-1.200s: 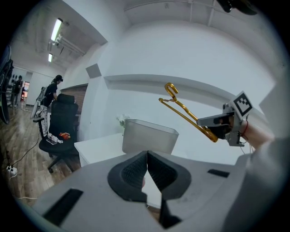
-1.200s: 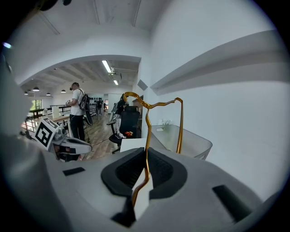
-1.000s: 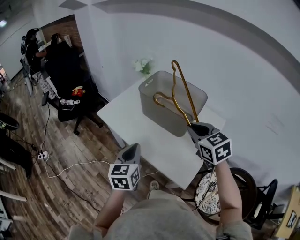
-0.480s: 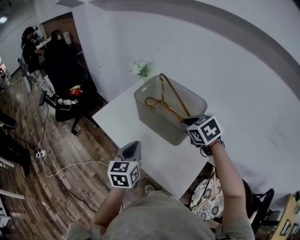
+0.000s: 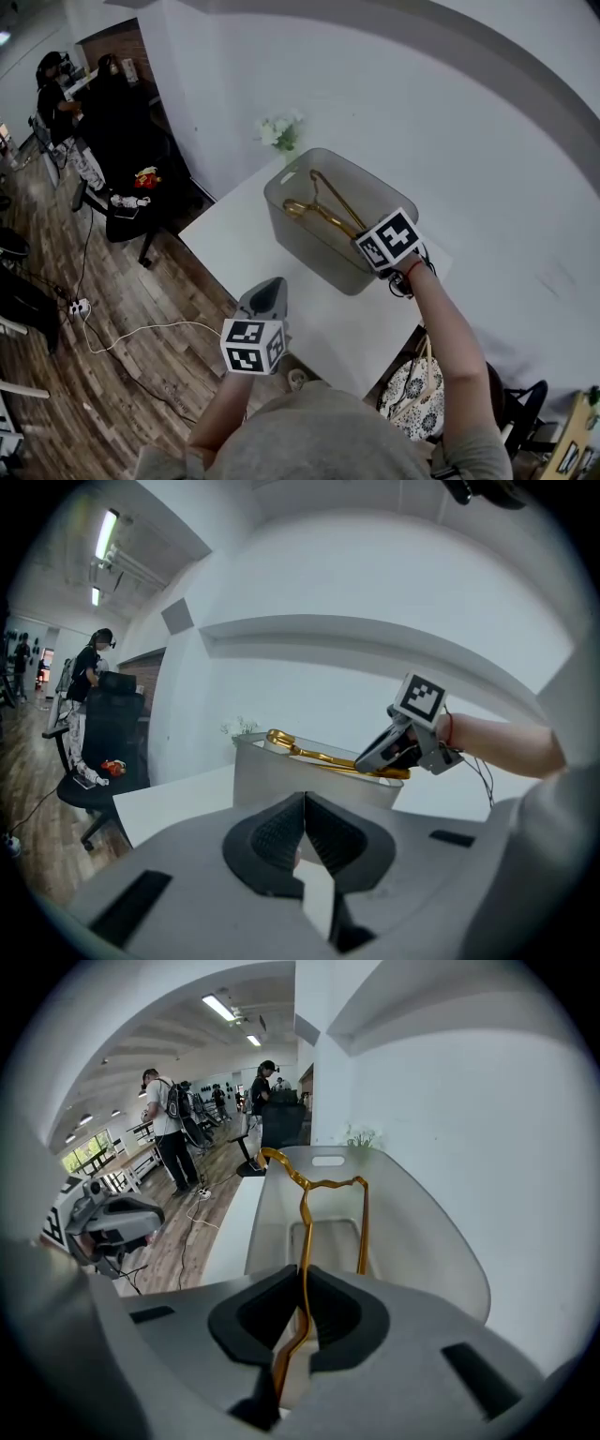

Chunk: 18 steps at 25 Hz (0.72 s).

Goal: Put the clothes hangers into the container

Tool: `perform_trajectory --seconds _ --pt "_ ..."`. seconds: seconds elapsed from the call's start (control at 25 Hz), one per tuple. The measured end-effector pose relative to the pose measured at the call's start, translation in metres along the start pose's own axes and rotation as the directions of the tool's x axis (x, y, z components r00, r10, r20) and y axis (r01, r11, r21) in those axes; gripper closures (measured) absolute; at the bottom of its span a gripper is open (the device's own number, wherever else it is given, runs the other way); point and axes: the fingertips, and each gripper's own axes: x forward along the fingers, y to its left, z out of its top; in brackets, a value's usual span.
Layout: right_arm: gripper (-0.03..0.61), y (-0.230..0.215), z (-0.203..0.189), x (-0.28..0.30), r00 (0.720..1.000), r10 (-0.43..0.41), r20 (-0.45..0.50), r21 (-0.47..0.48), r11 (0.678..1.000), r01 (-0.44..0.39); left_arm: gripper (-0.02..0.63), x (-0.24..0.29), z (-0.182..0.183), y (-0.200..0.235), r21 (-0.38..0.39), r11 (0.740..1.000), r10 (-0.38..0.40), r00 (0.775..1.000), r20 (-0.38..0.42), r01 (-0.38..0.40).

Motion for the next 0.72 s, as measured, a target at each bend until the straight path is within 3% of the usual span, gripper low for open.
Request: perform_trajectory --seconds 0.36,0.72 --pt "0.531 -0.007 -0.007 0.026 0.996 -0.031 -0.087 -0.030 0.999 0.028 0.607 0.007 -0.006 0.003 -0.015 1.000 -0.004 1.000 -0.013 0.004" --pt "0.517 -0.009 -0.005 0.026 0.992 -0.106 -0.063 -0.064 0.993 0.102 0.607 -0.002 -0.007 0.012 -0.011 1.000 0.003 1.000 -0.019 -0.003"
